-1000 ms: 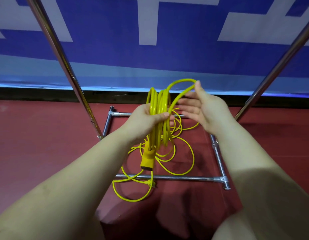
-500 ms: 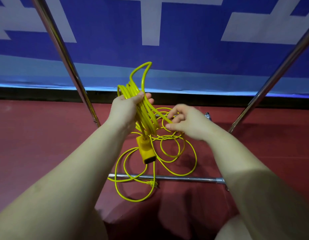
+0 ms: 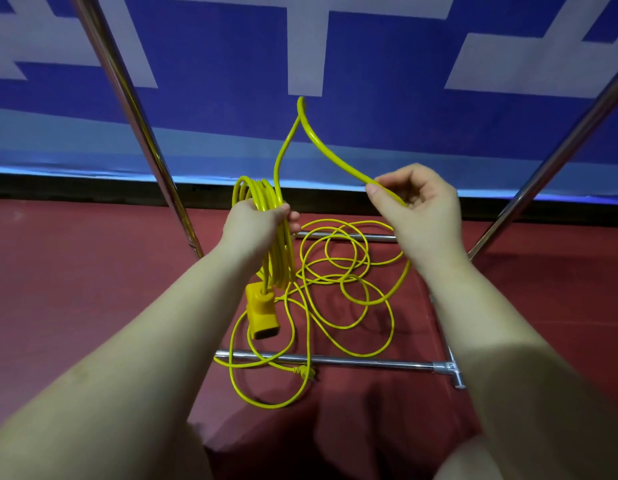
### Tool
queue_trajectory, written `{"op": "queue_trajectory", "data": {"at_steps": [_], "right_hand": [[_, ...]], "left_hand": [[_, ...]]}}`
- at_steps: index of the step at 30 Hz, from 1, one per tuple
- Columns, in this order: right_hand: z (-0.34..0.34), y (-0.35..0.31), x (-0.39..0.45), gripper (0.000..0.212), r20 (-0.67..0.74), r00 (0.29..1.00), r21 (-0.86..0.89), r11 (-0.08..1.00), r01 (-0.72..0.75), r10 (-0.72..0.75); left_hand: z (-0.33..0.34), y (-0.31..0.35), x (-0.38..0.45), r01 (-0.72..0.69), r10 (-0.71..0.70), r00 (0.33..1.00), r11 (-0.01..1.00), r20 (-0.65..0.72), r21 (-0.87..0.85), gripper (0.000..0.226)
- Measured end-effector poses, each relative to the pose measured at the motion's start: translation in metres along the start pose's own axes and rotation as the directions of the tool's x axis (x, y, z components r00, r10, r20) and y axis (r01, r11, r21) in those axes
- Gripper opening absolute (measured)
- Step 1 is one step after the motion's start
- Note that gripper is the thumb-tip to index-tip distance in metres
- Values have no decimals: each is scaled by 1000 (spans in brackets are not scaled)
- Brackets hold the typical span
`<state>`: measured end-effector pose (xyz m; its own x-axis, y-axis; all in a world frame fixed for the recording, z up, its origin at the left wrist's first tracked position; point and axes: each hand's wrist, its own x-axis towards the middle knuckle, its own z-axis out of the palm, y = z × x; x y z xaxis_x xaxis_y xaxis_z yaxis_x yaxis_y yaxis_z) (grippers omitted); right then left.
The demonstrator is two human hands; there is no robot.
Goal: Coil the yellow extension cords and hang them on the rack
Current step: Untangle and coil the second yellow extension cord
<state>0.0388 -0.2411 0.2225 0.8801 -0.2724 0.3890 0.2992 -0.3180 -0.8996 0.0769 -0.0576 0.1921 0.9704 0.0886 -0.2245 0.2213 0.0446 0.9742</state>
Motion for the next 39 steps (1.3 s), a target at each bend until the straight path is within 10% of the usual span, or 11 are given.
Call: {"op": "queue_trajectory", "data": {"at_steps": [8, 13, 19, 28, 39], "right_hand": [[-8, 20, 4, 15, -51, 979, -574, 796, -191, 198], [-7, 6, 1, 18, 264, 831, -843, 536, -49, 491], [-5, -3, -3, 28, 677, 553, -609, 791, 50, 486], [-11, -1, 7, 27, 355, 913, -449, 893, -23, 202], [-13, 9, 6, 28, 319, 924, -367, 927, -82, 209]], "left_hand": [[7, 0, -9, -18, 15, 995, 999, 96, 30, 10], [6, 2, -9, -85, 79, 989, 995, 124, 45, 6], [3, 2, -11, -155, 115, 970, 971, 213, 182, 9], [12, -2, -24, -38, -35, 847, 991, 530, 127, 10], [27, -4, -39, 245, -134, 795, 963, 592, -112, 15]]}}
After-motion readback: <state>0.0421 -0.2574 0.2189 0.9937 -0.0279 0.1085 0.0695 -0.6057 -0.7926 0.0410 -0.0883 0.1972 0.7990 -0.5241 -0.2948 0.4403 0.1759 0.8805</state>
